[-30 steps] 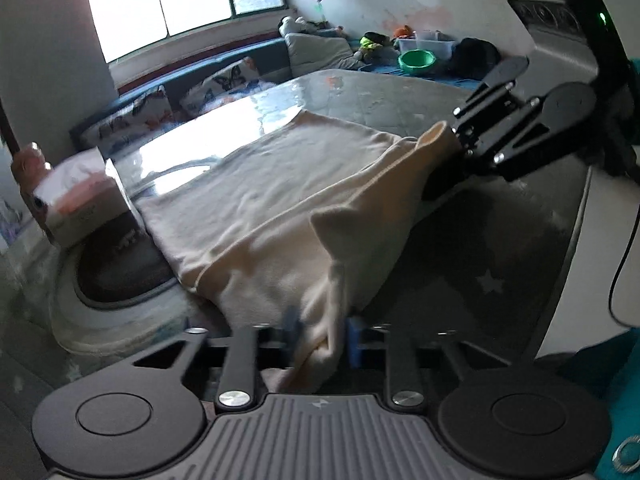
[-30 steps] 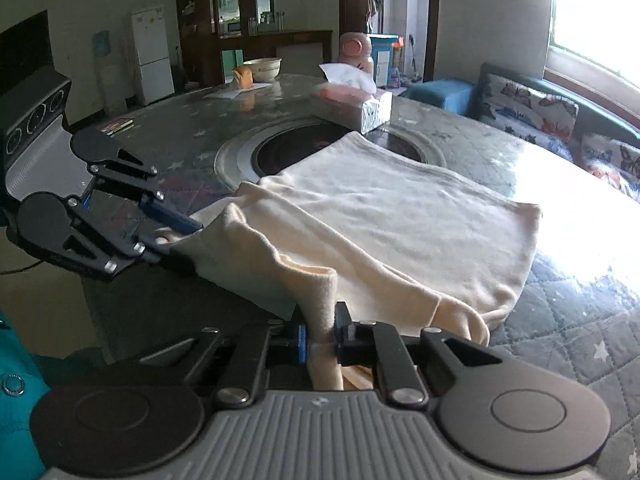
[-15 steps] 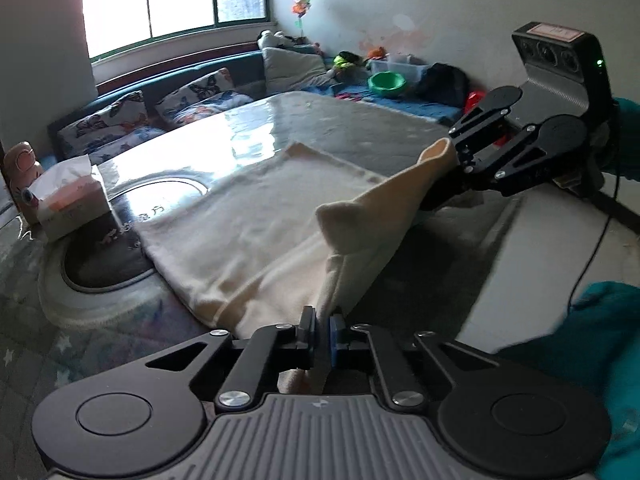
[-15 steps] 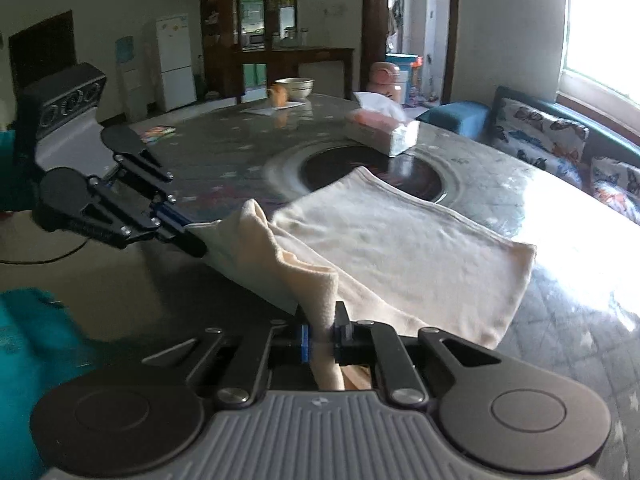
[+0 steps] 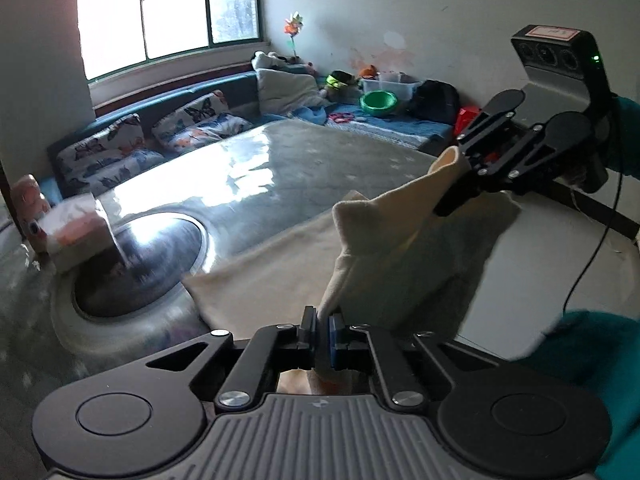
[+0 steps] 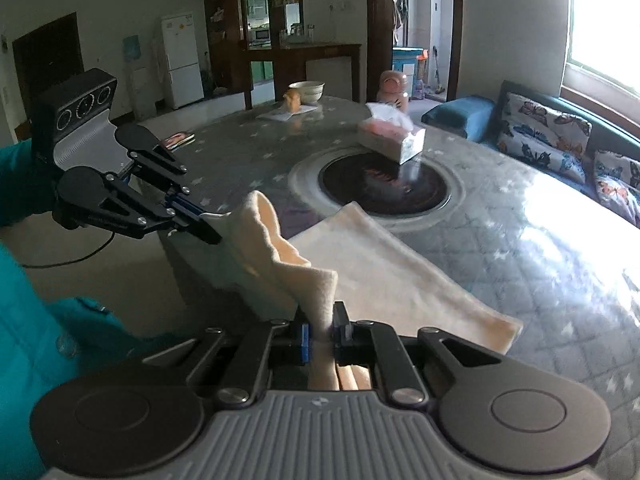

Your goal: Fold clothes

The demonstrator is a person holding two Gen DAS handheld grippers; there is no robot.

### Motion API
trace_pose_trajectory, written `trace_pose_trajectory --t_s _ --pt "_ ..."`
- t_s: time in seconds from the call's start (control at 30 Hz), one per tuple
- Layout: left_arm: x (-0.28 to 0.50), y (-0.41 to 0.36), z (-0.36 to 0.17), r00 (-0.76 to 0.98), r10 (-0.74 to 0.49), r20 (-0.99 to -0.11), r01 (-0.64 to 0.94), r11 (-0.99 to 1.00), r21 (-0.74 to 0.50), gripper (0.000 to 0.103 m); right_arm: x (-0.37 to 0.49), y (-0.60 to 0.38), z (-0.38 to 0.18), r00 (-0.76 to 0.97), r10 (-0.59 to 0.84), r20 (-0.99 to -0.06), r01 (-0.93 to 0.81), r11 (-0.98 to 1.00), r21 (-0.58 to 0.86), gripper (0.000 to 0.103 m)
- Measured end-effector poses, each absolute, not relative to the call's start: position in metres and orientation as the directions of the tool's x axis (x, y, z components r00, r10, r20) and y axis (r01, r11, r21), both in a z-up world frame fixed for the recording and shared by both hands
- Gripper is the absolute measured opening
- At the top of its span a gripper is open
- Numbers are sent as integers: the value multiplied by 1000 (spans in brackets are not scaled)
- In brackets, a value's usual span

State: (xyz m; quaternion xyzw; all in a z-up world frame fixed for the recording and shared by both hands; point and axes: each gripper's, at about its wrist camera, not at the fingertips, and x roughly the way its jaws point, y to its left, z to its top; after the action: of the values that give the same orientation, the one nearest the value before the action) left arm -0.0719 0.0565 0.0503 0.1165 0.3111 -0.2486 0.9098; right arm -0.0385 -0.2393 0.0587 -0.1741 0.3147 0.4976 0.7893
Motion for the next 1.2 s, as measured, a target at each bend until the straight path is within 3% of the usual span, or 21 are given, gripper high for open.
trace_pose_trajectory --t_s 0.27,0.57,0.73,0.83,0.93,1.2 --pt "12 61 38 696 -320 -642 490 866 99 6 42 -215 52 333 645 -688 -879 476 21 9" --pt "89 72 -19 684 -219 -695 386 918 91 7 114 -184 -20 369 573 -732 -797 600 69 11" --pt "87 74 -31 704 -183 -687 341 935 100 16 117 -193 -41 444 547 -710 -725 684 75 27" --pt "90 78 -27 724 -147 -674 292 951 106 23 113 -210 -36 506 530 -680 -673 736 73 27" --pt "90 83 -20 739 -114 -664 235 967 95 22 106 -230 -29 548 507 -665 -620 780 84 27" --pt "78 70 8 736 -225 -638 249 967 -54 22 86 -265 -33 554 483 -678 -560 819 125 23"
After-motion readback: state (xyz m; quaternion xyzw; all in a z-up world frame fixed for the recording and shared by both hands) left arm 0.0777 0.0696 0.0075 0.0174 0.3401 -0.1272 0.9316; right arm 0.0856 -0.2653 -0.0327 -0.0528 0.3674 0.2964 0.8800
